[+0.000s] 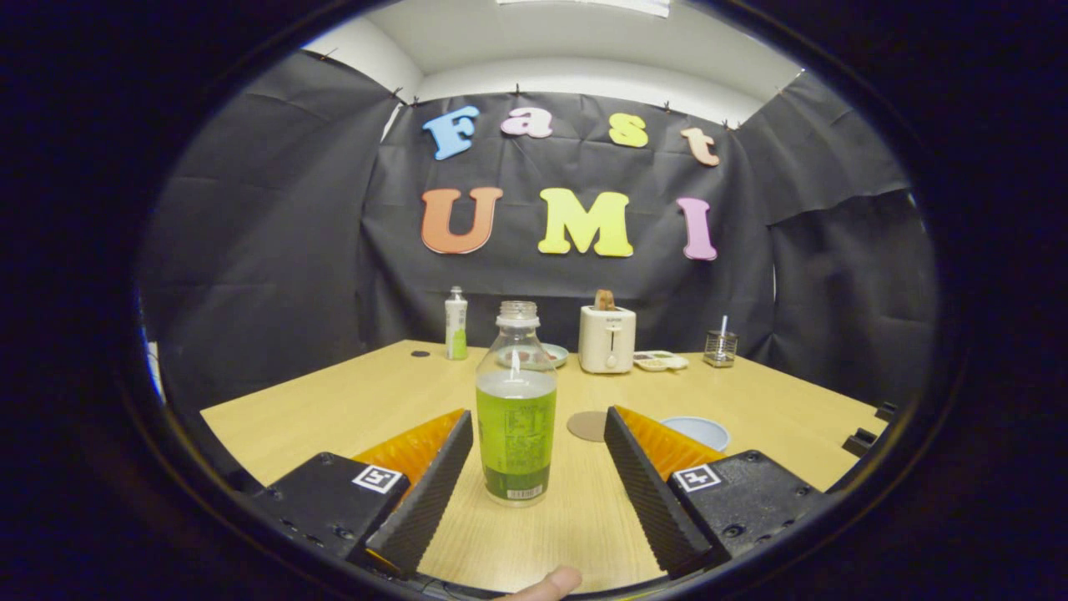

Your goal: Take the bottle from table, then pour the juice into the cup, finally place the bottle on the coaster

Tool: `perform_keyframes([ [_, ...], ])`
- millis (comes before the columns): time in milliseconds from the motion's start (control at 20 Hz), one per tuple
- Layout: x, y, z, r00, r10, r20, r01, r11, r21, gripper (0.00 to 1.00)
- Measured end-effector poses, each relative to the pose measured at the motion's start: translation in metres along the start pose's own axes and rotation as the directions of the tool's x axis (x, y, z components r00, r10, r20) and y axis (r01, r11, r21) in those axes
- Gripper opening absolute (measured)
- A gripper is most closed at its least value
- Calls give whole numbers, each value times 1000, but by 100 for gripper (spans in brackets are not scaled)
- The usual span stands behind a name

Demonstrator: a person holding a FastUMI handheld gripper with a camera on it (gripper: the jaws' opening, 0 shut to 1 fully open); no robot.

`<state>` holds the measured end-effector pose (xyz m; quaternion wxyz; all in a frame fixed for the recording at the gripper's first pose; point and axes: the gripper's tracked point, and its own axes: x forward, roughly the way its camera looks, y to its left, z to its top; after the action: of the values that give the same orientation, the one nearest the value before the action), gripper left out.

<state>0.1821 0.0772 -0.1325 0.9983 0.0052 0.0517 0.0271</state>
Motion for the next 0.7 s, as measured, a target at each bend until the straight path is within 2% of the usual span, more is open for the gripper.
perform_keyframes([
  [350, 36, 12, 3, 1000, 20, 22, -21, 999, 32, 100],
  [700, 64, 18, -14, 1000, 22, -4, -22, 1000, -8, 100],
])
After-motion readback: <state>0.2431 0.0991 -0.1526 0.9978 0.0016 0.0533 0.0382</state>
